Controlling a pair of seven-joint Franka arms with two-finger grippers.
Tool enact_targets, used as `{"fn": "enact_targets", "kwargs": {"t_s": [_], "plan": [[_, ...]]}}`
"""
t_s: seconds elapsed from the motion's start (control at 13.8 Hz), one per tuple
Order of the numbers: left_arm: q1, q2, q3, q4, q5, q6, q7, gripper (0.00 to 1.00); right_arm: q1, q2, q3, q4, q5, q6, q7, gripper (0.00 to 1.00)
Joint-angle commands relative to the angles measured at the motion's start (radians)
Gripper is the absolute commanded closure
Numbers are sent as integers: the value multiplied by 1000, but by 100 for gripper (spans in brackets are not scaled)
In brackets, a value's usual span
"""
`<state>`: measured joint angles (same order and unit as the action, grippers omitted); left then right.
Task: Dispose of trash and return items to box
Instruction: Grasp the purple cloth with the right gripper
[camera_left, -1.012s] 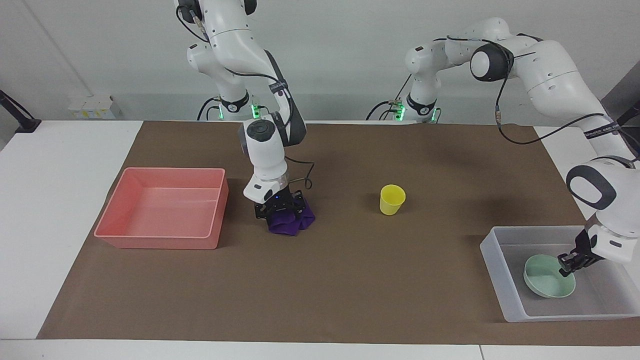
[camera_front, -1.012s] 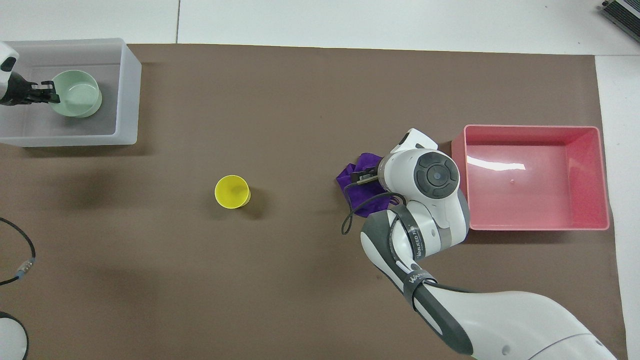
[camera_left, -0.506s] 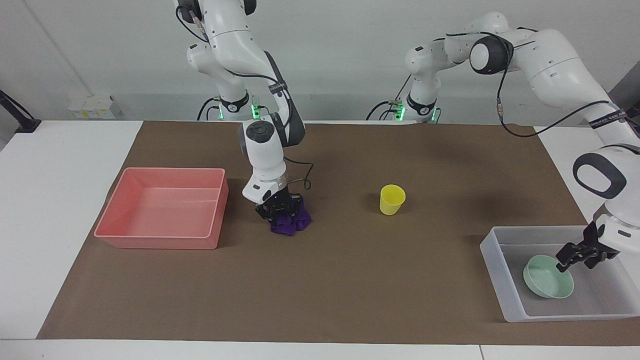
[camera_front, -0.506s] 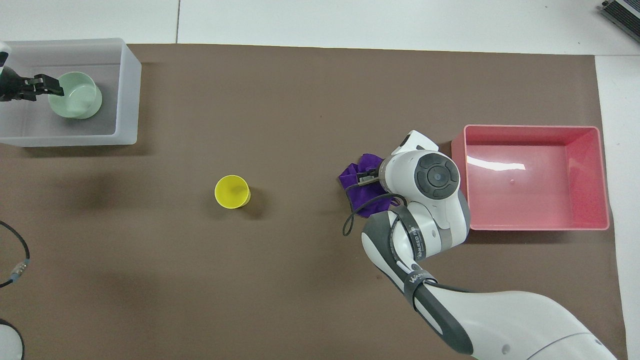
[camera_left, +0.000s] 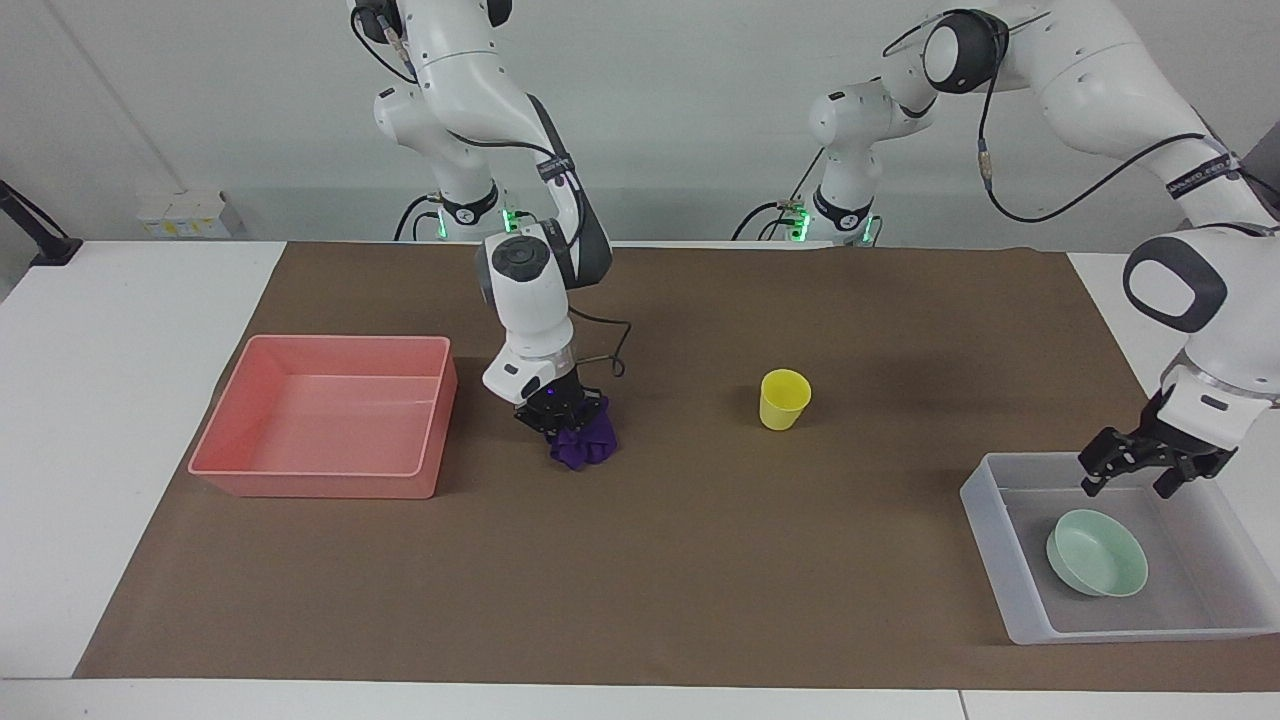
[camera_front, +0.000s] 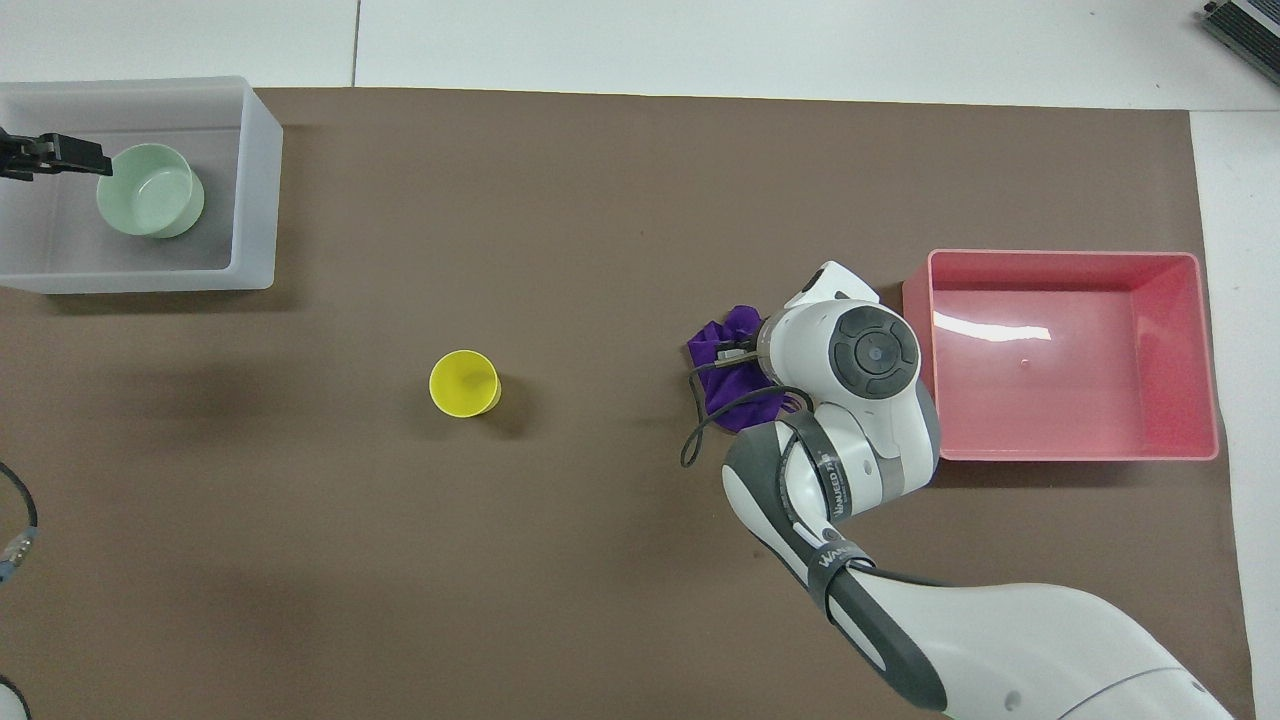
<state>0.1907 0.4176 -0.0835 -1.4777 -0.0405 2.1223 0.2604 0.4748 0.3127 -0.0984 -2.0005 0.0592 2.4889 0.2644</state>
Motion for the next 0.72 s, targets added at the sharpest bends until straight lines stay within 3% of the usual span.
{"fn": "enact_targets", "kwargs": {"t_s": [0.0,0.36,0.65], "plan": [[-72,-170,14,-215,-2,5,-22,0,-7,-49,3,31,11,-83,74,100],[-212,-238,14,-361,-2,27,-110,0,-15,-124,0,149,13,-301,142,100],[-321,-296,13,-539,-2,206,-159,0,-16,-175,-7,224,13,-427,179,100]]}}
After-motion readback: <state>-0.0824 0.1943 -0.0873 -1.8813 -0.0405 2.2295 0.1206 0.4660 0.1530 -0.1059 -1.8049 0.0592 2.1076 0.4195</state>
